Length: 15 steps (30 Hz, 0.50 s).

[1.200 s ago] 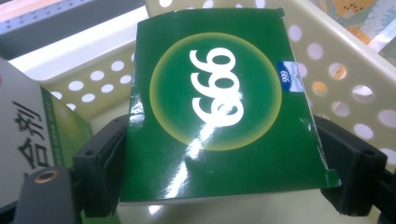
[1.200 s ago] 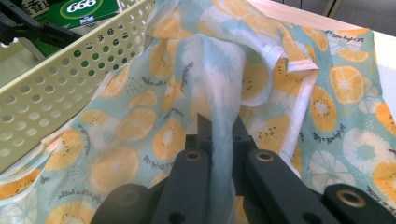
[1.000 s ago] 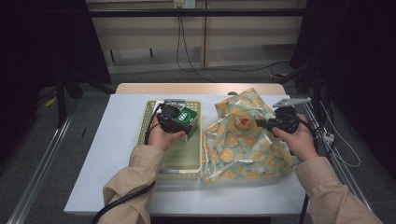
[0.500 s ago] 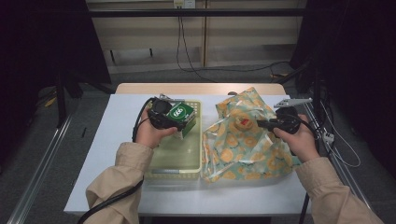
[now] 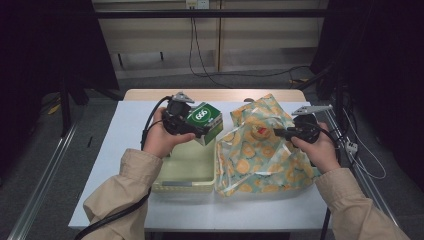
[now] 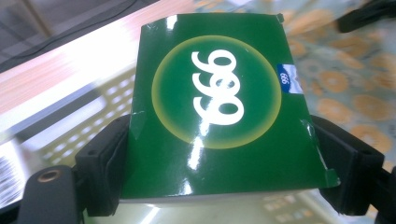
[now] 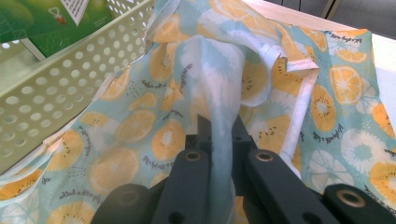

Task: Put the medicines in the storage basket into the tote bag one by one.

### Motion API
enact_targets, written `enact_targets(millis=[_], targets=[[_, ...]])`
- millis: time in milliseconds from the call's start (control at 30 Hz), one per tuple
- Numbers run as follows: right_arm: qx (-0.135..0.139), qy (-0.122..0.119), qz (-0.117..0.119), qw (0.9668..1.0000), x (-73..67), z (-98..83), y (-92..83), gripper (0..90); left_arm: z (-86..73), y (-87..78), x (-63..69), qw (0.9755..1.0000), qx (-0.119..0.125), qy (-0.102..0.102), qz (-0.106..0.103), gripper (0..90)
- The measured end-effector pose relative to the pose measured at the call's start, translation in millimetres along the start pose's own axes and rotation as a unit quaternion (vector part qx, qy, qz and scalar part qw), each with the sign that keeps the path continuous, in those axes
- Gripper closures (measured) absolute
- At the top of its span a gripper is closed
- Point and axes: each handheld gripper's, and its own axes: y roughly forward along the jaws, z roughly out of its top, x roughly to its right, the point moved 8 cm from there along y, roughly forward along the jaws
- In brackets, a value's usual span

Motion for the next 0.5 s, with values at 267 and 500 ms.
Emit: enact_targets(millis=[267, 500], targets=[[0.004, 0.003, -0.001, 1.0000, 2.7, 0.8, -3.3, 88.7, 15.5, 19.4, 35.4, 0.9990, 0.007, 0.023, -0.037, 16.5], [0.012, 0.004, -0.001, 0.9999, 4.4, 4.3, -8.5, 88.7, 23.1, 40.5, 62.5, 0.9971, 0.007, 0.044, -0.061, 16.5]])
